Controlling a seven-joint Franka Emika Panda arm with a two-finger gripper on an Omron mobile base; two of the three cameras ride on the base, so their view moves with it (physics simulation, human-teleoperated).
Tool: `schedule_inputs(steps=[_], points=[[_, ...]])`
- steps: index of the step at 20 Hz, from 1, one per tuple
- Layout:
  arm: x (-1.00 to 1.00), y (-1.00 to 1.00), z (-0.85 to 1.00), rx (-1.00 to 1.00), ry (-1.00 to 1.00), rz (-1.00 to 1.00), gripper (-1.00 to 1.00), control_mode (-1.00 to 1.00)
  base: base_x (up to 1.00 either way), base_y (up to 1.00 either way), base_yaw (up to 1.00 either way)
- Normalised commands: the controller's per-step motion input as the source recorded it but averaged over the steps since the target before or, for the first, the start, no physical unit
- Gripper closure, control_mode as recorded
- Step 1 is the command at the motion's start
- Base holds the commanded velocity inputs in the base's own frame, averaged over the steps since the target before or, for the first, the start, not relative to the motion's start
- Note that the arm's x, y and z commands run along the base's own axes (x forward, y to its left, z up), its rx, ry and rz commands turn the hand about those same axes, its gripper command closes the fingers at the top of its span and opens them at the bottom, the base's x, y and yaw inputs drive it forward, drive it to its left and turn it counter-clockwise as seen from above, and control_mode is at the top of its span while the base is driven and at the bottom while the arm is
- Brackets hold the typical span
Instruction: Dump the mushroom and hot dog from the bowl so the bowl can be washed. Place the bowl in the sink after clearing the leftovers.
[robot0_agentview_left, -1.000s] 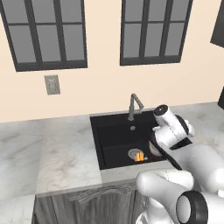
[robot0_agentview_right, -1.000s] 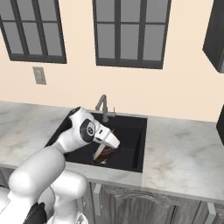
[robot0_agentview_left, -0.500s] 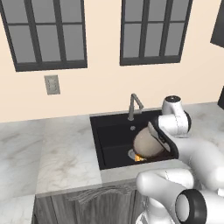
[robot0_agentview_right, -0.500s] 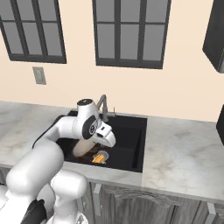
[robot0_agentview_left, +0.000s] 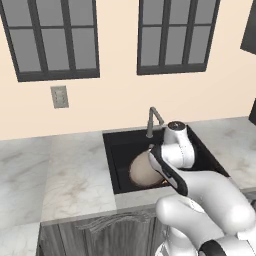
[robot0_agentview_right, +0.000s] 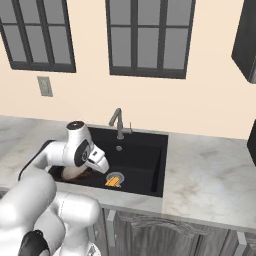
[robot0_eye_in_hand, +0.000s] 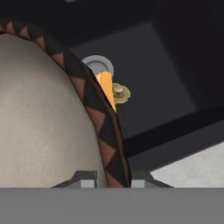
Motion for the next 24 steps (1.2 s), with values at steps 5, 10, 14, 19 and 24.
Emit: schedule_inputs(steps=[5,10,14,19,24], points=[[0.18,0.53,-0.12,-0.01,0.00,-0.01,1.00,-1.00,0.00,0.00,0.00],[0.10,0.10,-0.49,-0.13,0.09,-0.12,1.00,-1.00,0.00,0.00,0.00],[0.54,0.00,-0.11,-0.02,0.00,-0.16,1.00,-1.00,0.00,0.00,0.00],[0.18,-0.07,-0.05,0.00,0.00,-0.02,1.00,-1.00,0.00,0.00,0.00],[-0.05,-0.58,-0.04,0.01,0.00,-0.03,1.00,-1.00,0.00,0.00,0.00]])
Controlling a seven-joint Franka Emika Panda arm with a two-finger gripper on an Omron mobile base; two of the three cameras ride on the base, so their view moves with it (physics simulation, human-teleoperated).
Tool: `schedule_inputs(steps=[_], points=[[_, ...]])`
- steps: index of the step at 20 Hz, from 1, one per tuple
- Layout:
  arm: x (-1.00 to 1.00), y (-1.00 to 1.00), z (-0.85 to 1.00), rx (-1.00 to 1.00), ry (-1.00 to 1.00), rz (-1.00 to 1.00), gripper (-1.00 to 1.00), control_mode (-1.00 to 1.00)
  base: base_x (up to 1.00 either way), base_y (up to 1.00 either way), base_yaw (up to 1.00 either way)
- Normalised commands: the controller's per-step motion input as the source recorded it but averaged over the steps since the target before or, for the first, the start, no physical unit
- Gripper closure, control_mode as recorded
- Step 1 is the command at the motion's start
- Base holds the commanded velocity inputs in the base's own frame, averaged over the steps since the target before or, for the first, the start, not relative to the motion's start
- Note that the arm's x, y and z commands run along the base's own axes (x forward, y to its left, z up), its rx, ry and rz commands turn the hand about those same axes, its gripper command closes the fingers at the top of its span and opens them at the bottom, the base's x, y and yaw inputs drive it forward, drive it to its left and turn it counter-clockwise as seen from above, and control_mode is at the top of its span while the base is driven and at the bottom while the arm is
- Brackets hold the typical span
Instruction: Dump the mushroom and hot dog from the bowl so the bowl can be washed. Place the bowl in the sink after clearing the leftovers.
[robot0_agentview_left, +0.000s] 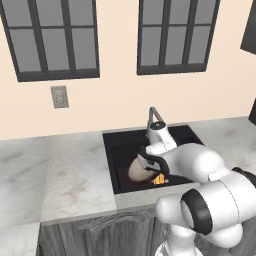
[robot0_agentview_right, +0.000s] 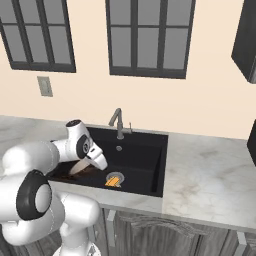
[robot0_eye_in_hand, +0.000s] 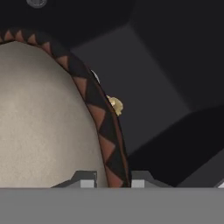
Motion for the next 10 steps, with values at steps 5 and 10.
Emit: schedule_inputs(steps=[5,10], points=[[0.00,0.18,-0.29,-0.03,0.02,0.00,1.00,-1.00,0.00,0.00,0.00],[0.00,0.43,-0.42,-0.04,0.00,0.00,1.00,-1.00,0.00,0.00,0.00]])
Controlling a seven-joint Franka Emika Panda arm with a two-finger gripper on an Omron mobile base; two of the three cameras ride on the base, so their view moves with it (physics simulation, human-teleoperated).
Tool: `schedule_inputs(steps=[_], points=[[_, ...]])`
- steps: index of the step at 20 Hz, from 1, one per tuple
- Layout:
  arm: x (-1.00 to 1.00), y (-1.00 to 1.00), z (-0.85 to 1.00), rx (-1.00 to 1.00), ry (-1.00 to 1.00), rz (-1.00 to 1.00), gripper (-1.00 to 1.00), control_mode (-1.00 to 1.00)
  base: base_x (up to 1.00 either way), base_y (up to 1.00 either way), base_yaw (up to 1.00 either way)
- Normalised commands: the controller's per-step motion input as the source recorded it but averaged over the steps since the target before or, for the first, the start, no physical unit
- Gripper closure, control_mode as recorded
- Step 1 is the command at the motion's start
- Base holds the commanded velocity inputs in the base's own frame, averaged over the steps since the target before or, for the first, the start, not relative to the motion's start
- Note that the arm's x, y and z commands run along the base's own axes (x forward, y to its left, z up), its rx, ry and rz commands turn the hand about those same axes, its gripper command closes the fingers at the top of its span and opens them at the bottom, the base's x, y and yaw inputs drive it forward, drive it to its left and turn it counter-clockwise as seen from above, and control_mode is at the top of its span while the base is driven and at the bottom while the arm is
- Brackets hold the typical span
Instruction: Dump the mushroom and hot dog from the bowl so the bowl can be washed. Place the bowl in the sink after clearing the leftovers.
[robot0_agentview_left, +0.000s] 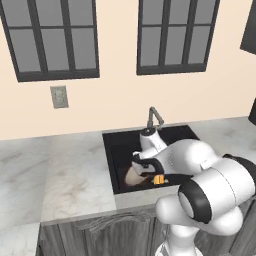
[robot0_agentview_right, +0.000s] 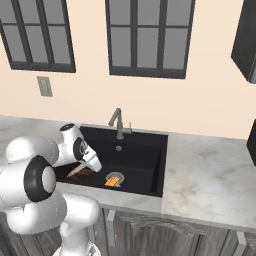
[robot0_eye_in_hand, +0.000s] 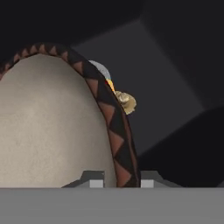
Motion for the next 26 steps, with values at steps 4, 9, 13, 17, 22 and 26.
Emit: schedule_inputs(steps=[4,9,13,17,22,26], points=[[0.00,0.13,-0.44,-0.06,0.00,0.00,1.00,-1.00,0.00,0.00,0.00],[0.16,0.01,-0.55,-0.11,-0.03,-0.02,1.00,-1.00,0.00,0.00,0.00],[0.08,0.00,-0.29,-0.01,-0.01,0.00,1.00,-1.00,0.00,0.00,0.00],[0.00,0.00,-0.71,-0.05,0.00,0.00,1.00,-1.00,0.00,0.00,0.00],[0.00,0.00,-0.06,-0.05,0.00,0.00,-1.00,-1.00,0.00,0.00,0.00],[-0.25,0.09,0.59,-0.08,-0.16,-0.02,-1.00,-1.00,0.00,0.00,0.00]])
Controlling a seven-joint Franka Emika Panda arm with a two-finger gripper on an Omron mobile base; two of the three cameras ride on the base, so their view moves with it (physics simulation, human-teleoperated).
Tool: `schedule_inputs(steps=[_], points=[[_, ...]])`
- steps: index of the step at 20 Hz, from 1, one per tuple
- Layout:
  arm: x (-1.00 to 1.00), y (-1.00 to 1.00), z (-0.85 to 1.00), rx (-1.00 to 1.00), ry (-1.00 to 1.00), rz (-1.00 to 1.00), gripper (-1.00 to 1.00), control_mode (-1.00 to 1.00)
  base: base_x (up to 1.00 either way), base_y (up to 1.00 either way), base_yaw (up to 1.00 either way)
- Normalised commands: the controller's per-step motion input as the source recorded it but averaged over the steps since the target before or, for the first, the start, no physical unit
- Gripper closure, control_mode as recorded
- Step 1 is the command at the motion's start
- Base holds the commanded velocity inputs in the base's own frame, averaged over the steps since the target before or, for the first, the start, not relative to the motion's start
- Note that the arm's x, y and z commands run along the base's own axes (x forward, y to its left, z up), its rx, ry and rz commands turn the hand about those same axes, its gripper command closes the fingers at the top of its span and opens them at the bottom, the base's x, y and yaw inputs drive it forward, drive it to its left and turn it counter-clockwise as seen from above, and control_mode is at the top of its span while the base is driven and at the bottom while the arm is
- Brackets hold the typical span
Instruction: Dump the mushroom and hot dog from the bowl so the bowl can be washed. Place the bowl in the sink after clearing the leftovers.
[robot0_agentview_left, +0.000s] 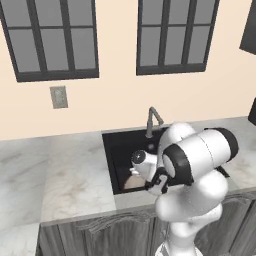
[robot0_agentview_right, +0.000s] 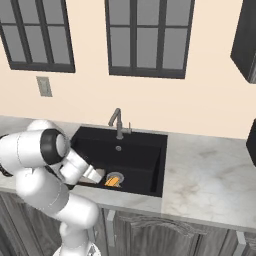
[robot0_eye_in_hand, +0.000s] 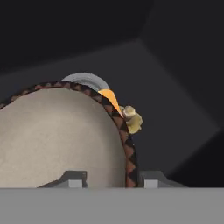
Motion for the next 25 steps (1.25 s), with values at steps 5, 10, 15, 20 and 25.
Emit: schedule_inputs(steps=[5,10,15,20,25], points=[[-0.23,0.01,1.00,-0.12,-0.34,-0.04,-1.00,-1.00,0.00,0.00,0.00],[-0.21,0.08,1.00,-0.14,-0.35,-0.02,-1.00,-1.00,0.00,0.00,0.00],[-0.47,0.07,1.00,-0.08,-0.24,-0.01,-1.00,-1.00,0.00,0.00,0.00],[-0.88,0.00,1.00,0.00,-0.03,-0.01,-1.00,-1.00,0.00,0.00,0.00],[-1.00,0.00,1.00,0.01,0.00,0.02,-1.00,-1.00,0.00,0.00,0.00]])
